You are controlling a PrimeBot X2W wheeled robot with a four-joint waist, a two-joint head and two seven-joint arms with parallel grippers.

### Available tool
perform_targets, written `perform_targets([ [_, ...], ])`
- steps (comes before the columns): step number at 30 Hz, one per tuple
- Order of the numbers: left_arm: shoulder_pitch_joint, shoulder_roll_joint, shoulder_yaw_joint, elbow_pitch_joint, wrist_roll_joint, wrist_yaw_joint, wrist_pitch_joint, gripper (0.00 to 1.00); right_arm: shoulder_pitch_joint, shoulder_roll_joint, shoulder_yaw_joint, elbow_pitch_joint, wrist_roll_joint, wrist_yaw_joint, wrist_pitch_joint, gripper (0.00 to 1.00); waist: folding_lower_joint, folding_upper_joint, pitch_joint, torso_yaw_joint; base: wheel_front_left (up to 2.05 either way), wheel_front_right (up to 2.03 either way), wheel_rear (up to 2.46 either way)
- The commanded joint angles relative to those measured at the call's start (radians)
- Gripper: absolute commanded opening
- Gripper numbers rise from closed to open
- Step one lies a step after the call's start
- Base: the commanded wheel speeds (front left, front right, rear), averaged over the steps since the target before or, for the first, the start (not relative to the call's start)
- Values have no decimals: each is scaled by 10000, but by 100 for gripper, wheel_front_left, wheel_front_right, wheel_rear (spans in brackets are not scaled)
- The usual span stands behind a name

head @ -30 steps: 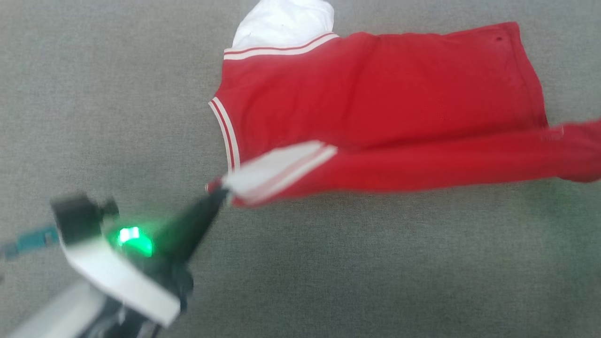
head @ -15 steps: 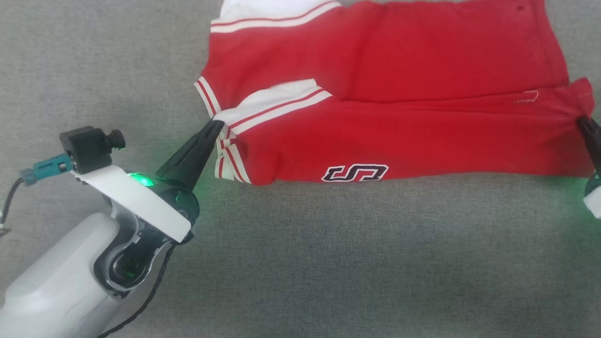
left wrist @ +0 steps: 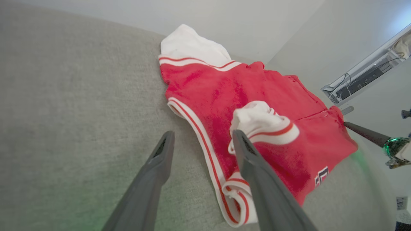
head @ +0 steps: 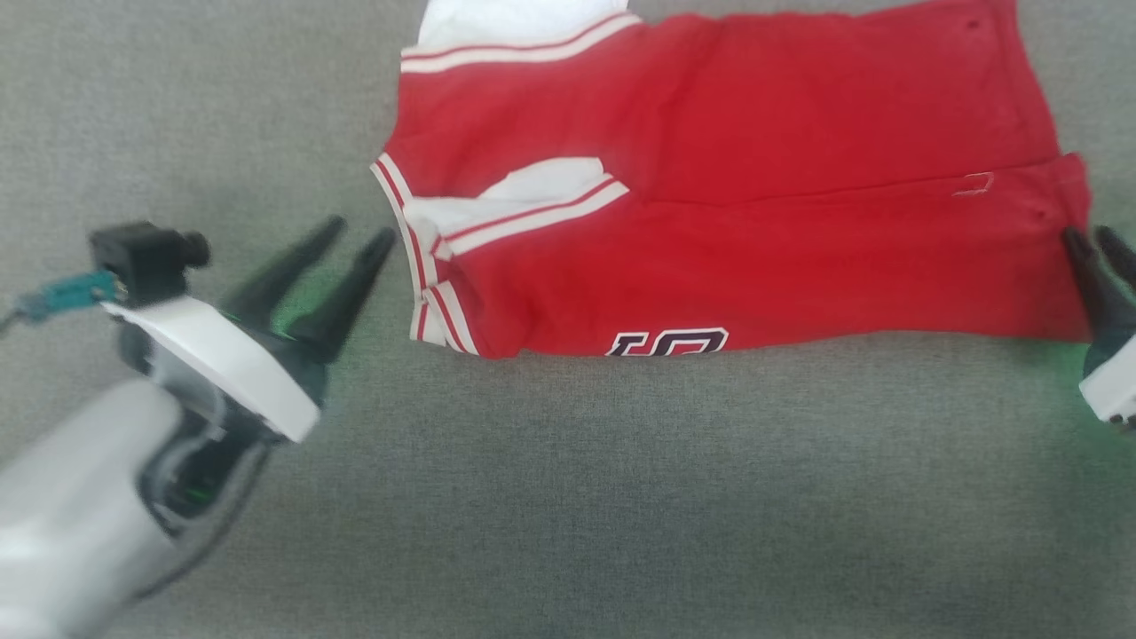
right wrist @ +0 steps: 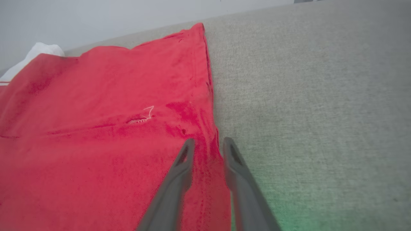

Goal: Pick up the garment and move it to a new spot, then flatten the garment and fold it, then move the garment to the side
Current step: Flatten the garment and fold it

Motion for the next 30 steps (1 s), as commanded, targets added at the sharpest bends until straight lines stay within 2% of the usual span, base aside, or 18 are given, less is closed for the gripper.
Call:
perform_targets([
  [1,-248,136,-41,-58,101,12,-25,100,118,-19,-16,-17,52,3,-100,100,-1,-1,-235,-1,0,0,0],
  [6,-962,1089,-376,-449,455,12,926,100,469,-84,-158,-262,107,3,-302,100,-1,-1,-757,-3,0,0,0],
  [8,-1153,1389,-537,-689,330,139,1732,100,538,-66,-247,-377,154,3,-353,100,-1,-1,-864,-30,0,0,0],
  [13,-1382,1725,-1148,-1804,-338,587,4166,100,588,44,-362,-621,170,3,-294,100,-1,-1,-830,-114,0,0,0],
  [17,-1480,1698,-1567,-2166,-667,1005,5497,100,491,124,-316,-773,153,3,-272,100,-1,-1,-591,-258,0,0,0],
  [21,-1540,1334,-1676,-1743,-1130,1112,6112,100,386,199,-301,-882,117,3,-227,100,-1,-1,-324,-457,0,0,0],
  [28,-1647,865,-1799,-430,-1653,882,6817,100,237,227,-312,-961,45,3,-182,100,-1,-1,6,-787,0,0,0],
  [29,-1651,825,-1834,-277,-1663,857,6888,95,219,222,-315,-962,41,3,-160,100,-1,-1,29,-813,0,0,0],
  [30,-1664,779,-1873,-169,-1668,804,6962,48,211,194,-304,-966,28,3,-123,100,-1,-1,50,-829,0,0,0],
])
